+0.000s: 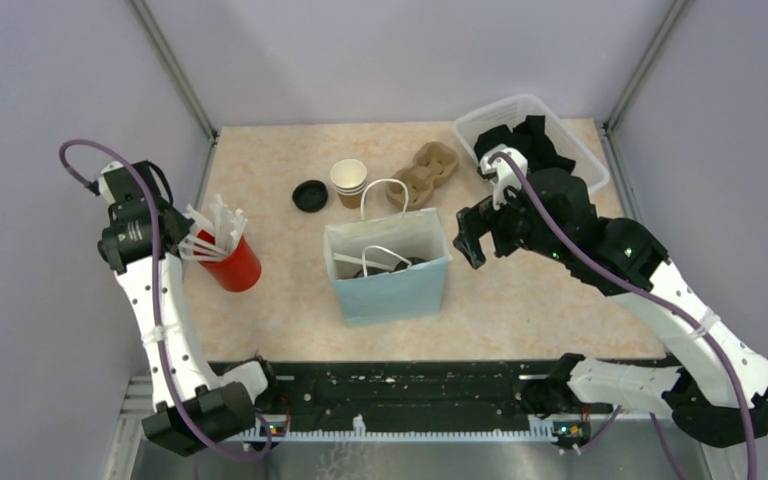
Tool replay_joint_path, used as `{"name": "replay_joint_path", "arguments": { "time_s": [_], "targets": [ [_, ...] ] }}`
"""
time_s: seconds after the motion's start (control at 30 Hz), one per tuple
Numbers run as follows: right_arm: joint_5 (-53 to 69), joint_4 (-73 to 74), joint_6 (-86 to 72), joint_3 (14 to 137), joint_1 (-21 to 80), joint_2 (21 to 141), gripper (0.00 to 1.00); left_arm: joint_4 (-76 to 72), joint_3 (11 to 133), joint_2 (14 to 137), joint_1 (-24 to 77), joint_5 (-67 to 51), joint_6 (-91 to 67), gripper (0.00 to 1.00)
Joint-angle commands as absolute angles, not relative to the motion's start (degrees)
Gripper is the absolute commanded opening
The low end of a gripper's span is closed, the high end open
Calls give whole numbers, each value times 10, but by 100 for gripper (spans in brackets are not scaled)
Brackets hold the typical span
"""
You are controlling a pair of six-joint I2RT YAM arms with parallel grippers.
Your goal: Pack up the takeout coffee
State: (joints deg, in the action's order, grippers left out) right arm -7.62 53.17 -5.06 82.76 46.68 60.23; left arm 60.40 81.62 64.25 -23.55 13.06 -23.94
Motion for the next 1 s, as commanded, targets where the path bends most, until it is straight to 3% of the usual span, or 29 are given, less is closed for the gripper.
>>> {"name": "replay_joint_path", "arguments": {
  "time_s": [0.0,0.7,0.97],
  "targets": [
    [-67,527,-51,838,461,605,99,567,846,599,-239,119,-236,0],
    [-39,531,-69,839,462,607,99,646,1022,592,-239,167,-201,0],
    [-46,541,-82,853,462,621,99,604,1075,574,-237,60,-133,0]
  ]
}}
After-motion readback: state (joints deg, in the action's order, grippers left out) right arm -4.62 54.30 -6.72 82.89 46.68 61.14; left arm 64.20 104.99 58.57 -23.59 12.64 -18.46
